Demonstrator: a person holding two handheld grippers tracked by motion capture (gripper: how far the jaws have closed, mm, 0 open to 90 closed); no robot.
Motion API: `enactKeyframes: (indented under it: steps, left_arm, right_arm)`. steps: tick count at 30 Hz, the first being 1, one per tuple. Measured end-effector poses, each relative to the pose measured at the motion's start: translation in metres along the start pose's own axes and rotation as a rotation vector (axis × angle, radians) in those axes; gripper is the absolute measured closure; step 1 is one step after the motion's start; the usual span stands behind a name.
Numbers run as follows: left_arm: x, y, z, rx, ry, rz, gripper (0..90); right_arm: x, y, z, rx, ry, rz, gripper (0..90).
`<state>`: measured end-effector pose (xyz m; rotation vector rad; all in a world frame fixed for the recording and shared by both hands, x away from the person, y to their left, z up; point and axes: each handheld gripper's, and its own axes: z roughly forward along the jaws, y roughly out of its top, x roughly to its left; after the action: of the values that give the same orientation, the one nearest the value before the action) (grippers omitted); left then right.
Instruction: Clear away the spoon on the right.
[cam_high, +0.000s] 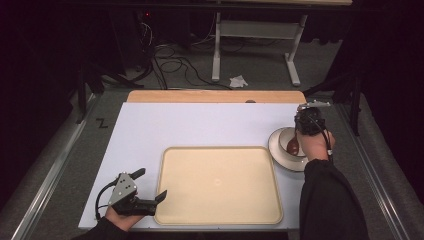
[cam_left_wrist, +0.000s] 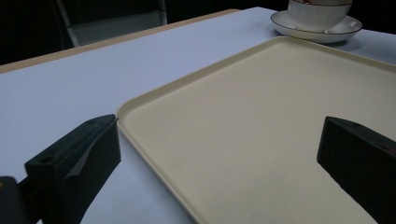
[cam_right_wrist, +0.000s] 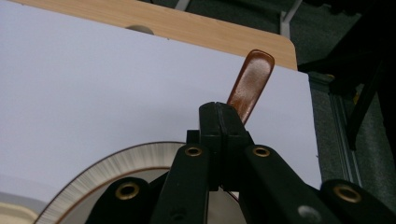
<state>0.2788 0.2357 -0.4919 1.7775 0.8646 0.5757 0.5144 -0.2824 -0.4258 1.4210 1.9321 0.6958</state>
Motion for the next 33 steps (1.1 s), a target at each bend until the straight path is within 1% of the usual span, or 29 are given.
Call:
enactKeyframes:
  steps: [2,3,4,5,6,8,11,12,13,14,15,19,21,23,25,28,32,33]
  left_arm:
    - [0.000,0.000,-0.001,-0.005,0.003,0.000,0.2]
    - [0.000,0.000,-0.001,-0.005,0.004,0.001,0.2]
    - [-0.001,0.001,-0.002,-0.007,0.004,0.000,0.2]
    - [-0.001,0.001,-0.001,-0.008,0.003,0.001,0.2]
    - [-0.001,0.001,-0.001,-0.007,0.002,0.002,0.2]
    - [-0.002,0.001,0.000,-0.003,-0.001,0.004,0.2]
    - [-0.001,0.001,0.000,-0.004,-0.001,0.006,0.2]
    - [-0.001,0.000,0.000,-0.004,0.001,0.005,0.2]
    - [0.000,0.000,-0.001,-0.004,0.001,0.004,0.2]
    - [0.000,0.000,-0.001,-0.004,0.002,0.002,0.2]
    - [0.001,0.000,-0.001,-0.004,0.005,0.001,0.2]
    - [0.000,0.000,-0.002,-0.005,0.006,0.004,0.2]
    - [0.000,0.000,-0.002,-0.003,0.006,0.010,0.2]
    - [-0.002,0.001,-0.001,-0.002,0.002,0.013,0.3]
    - [-0.002,0.001,0.000,0.003,0.002,0.019,0.3]
    - [-0.003,0.002,0.001,0.005,0.004,0.024,0.3]
    - [-0.003,0.002,0.000,0.005,0.008,0.022,0.6]
    - [-0.003,0.002,0.001,0.005,0.009,0.022,0.6]
  right_arm:
    - [-0.004,-0.003,-0.001,0.010,-0.005,0.014,90.0]
    - [-0.006,-0.003,-0.003,-0.006,0.014,0.030,90.0]
    - [-0.006,-0.003,-0.003,-0.006,0.014,0.030,90.0]
    - [-0.002,-0.002,-0.005,-0.031,0.030,0.008,90.0]
    - [-0.002,-0.002,-0.005,-0.031,0.030,0.008,90.0]
    - [0.002,0.000,-0.004,-0.028,0.036,-0.007,90.0]
    - [0.006,0.000,0.003,0.001,0.021,-0.025,90.0]
    - [0.005,-0.001,0.006,0.018,0.007,-0.027,90.0]
    - [0.001,-0.003,0.007,0.033,-0.005,-0.024,90.0]
    - [0.001,-0.003,0.007,0.033,-0.005,-0.024,90.0]
    - [-0.002,-0.004,0.006,0.037,-0.013,-0.015,90.0]
    - [-0.016,-0.012,-0.003,0.055,-0.041,-0.006,90.0]
    - [-0.022,-0.016,-0.009,0.052,-0.054,-0.006,90.0]
    - [-0.031,-0.028,-0.021,0.060,-0.064,-0.004,90.0]
    - [-0.033,-0.031,-0.024,0.058,-0.066,-0.005,90.0]
    - [-0.041,-0.046,-0.035,0.073,-0.070,0.004,90.0]
    - [-0.048,-0.059,-0.049,0.059,-0.055,0.034,90.0]
    - [-0.049,-0.062,-0.053,0.054,-0.052,0.032,90.0]
